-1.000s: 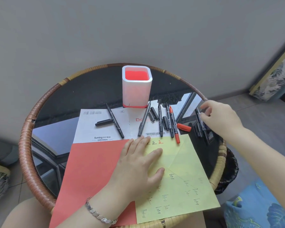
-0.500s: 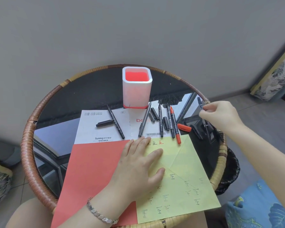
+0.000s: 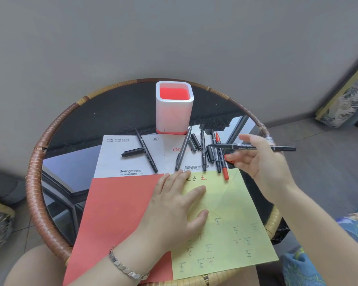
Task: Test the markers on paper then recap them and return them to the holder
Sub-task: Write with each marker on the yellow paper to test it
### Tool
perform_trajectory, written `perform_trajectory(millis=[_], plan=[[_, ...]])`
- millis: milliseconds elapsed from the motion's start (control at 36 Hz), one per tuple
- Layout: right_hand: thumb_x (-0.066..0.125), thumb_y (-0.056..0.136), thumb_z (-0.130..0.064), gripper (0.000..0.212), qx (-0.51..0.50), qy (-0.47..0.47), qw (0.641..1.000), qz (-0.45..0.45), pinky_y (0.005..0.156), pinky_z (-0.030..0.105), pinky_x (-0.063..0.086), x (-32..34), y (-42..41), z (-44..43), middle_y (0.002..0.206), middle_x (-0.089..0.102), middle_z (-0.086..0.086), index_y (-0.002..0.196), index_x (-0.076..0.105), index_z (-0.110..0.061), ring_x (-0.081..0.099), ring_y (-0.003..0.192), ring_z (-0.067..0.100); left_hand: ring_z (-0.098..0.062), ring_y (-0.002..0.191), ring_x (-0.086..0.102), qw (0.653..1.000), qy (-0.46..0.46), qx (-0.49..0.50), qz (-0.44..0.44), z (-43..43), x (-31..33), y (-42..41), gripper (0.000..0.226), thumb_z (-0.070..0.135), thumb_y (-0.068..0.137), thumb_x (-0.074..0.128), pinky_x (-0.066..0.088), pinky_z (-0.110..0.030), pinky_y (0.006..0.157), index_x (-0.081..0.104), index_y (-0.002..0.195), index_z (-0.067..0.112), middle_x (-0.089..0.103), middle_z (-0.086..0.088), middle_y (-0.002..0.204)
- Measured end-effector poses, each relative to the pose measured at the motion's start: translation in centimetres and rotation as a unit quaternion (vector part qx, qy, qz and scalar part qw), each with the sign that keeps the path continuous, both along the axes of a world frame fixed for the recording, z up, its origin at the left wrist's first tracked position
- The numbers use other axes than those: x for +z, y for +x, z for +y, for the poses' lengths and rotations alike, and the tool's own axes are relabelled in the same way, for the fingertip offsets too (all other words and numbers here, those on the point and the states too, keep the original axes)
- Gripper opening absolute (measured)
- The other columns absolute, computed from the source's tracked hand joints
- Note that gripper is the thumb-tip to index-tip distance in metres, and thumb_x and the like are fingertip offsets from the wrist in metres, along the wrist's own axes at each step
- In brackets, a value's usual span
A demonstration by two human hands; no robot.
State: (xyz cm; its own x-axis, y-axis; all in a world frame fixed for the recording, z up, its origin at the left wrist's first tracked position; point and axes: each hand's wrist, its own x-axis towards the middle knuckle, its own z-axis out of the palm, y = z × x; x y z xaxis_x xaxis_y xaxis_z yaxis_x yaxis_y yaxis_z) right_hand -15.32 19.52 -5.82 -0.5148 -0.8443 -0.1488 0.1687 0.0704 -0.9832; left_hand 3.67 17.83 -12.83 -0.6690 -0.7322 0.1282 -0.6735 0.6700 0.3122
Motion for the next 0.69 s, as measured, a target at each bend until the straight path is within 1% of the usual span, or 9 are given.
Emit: perform_trajectory(millis=[56,83,167,222,306,417,528,611,694], plan=[[0.034,0.097,-0.023,0.029,0.04,0.006,0.998,-0.041,0.078,0.033,0.054,-0.4,0.5,0.3,0.066,0.07,0.007,0.094,0.061,-0.014,0.069,0.078,0.022,-0.026,0.118,0.054,1.0,0.004,0.0,0.003,0.0,0.0,0.0,0.044,0.055,0.075,0.042,0.019,-0.037,0.102,0.064,0.107,0.036,0.06,-0.008,0.123],[0.032,0.098,-0.024,0.033,0.055,0.008,0.997,-0.058,0.08,0.036,0.053,-0.7,0.8,0.5,0.071,0.071,0.01,0.093,0.062,-0.011,0.068,0.082,0.024,-0.026,0.118,0.054,1.0,0.006,-0.001,0.004,0.0,0.0,0.0,0.044,0.055,0.075,0.042,0.02,-0.037,0.102,0.064,0.107,0.035,0.06,-0.008,0.123],[0.03,0.098,-0.025,0.039,0.076,0.012,0.993,-0.093,0.083,0.042,0.052,-1.7,1.7,0.8,0.072,0.071,0.01,0.09,0.064,-0.009,0.067,0.078,0.022,-0.026,0.117,0.055,1.0,0.007,-0.002,0.007,-0.1,0.1,-0.1,0.044,0.055,0.074,0.043,0.021,-0.038,0.101,0.065,0.106,0.034,0.061,-0.009,0.122],[0.03,0.098,-0.025,0.039,0.066,0.017,0.993,-0.092,0.084,0.043,0.051,-2.4,2.0,0.9,0.07,0.071,0.008,0.088,0.065,-0.01,0.068,0.073,0.018,-0.026,0.116,0.055,1.0,0.006,-0.003,0.011,-0.1,0.1,-0.1,0.044,0.054,0.073,0.043,0.022,-0.038,0.101,0.066,0.105,0.034,0.061,-0.01,0.121],[0.032,0.098,-0.024,0.038,0.039,0.01,0.995,-0.092,0.084,0.044,0.052,-3.1,1.9,0.5,0.069,0.07,0.008,0.086,0.065,-0.01,0.067,0.071,0.018,-0.026,0.116,0.055,1.0,0.004,-0.003,0.008,-0.1,0.0,-0.1,0.045,0.055,0.073,0.043,0.021,-0.037,0.101,0.066,0.106,0.034,0.061,-0.009,0.122],[0.035,0.097,-0.022,0.036,0.032,-0.002,0.996,-0.085,0.082,0.043,0.052,-3.2,1.4,-0.6,0.066,0.069,0.007,0.082,0.065,-0.011,0.066,0.07,0.021,-0.025,0.117,0.054,1.0,0.002,-0.003,0.013,-0.1,0.0,-0.1,0.044,0.054,0.074,0.043,0.02,-0.037,0.102,0.064,0.106,0.035,0.061,-0.009,0.122],[0.035,0.097,-0.022,0.034,0.047,-0.002,0.995,-0.086,0.079,0.039,0.053,-2.9,0.8,-1.9,0.063,0.069,0.005,0.083,0.064,-0.009,0.066,0.067,0.019,-0.021,0.119,0.042,1.0,-0.001,-0.004,0.021,0.0,-0.1,0.0,0.042,0.054,0.074,0.043,0.019,-0.036,0.103,0.063,0.106,0.036,0.06,-0.008,0.122],[0.035,0.097,-0.021,0.033,0.056,-0.01,0.995,-0.083,0.079,0.038,0.052,-2.7,0.2,-2.1,0.063,0.069,0.005,0.084,0.063,-0.009,0.066,0.065,0.016,-0.022,0.119,0.045,1.0,0.002,-0.003,0.021,0.0,-0.1,0.0,0.042,0.055,0.074,0.043,0.02,-0.035,0.103,0.063,0.106,0.036,0.06,-0.008,0.123],[0.032,0.097,-0.024,0.036,0.062,-0.021,0.994,-0.082,0.078,0.034,0.054,-2.7,-0.1,-1.4,0.069,0.071,0.004,0.088,0.064,-0.01,0.067,0.071,0.017,-0.024,0.118,0.051,1.0,0.005,-0.001,0.02,0.0,-0.1,0.0,0.042,0.054,0.074,0.043,0.021,-0.036,0.102,0.064,0.106,0.036,0.06,-0.008,0.123]])
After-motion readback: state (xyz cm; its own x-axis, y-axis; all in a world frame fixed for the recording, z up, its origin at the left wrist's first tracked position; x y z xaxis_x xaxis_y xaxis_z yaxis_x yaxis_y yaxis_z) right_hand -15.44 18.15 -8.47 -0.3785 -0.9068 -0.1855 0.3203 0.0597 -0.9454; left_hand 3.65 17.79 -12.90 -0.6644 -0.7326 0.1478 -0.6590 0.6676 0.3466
